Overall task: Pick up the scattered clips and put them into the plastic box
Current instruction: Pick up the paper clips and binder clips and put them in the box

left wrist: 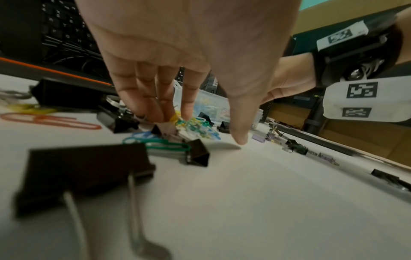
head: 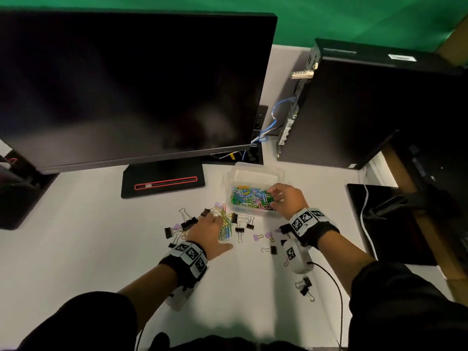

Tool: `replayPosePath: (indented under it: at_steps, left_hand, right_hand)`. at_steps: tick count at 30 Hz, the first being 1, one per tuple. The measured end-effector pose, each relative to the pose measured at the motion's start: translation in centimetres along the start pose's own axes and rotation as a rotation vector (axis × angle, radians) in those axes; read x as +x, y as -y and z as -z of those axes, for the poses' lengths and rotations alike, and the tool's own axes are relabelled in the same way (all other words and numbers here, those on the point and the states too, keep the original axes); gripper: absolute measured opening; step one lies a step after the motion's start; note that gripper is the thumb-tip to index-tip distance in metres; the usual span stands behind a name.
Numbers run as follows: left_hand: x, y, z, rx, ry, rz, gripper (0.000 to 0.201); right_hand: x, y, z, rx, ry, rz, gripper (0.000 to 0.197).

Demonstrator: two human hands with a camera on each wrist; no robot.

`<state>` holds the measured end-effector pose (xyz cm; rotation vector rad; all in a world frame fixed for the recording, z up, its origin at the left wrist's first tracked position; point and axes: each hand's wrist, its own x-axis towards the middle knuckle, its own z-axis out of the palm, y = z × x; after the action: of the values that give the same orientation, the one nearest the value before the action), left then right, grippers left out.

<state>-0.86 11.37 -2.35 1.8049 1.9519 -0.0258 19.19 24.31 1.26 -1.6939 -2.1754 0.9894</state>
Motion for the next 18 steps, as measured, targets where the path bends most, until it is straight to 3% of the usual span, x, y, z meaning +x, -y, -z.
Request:
replayPosePath:
  at_steps: [4, 7, 11, 18]
  left_hand:
    - [0.6, -0.8, 0.0, 0.019, -0.037, 0.032, 0.064]
    - [1.0, -1.2, 0.0, -0.013, -0.063, 0.042, 0.049]
    - [1.0, -1.4, -0.3, -0.038, -0.072, 0.023, 0.029]
    - [0.8, 0.2, -0.1, -0.142, -0.047, 0.030, 0.023]
  right_hand:
    - [-1.0, 1.6, -1.4, -0.026, 0.007, 0.126, 0.022]
    - [-1.7, 3.1, -2.8, -0.055, 0.089, 0.209, 0.018]
    - [-2.3, 4.5, -4.5, -0.062, 0.173, 0.290, 0.021]
    - [-1.8, 5.6, -7.1, -0.292, 0.358, 0.363, 0.043]
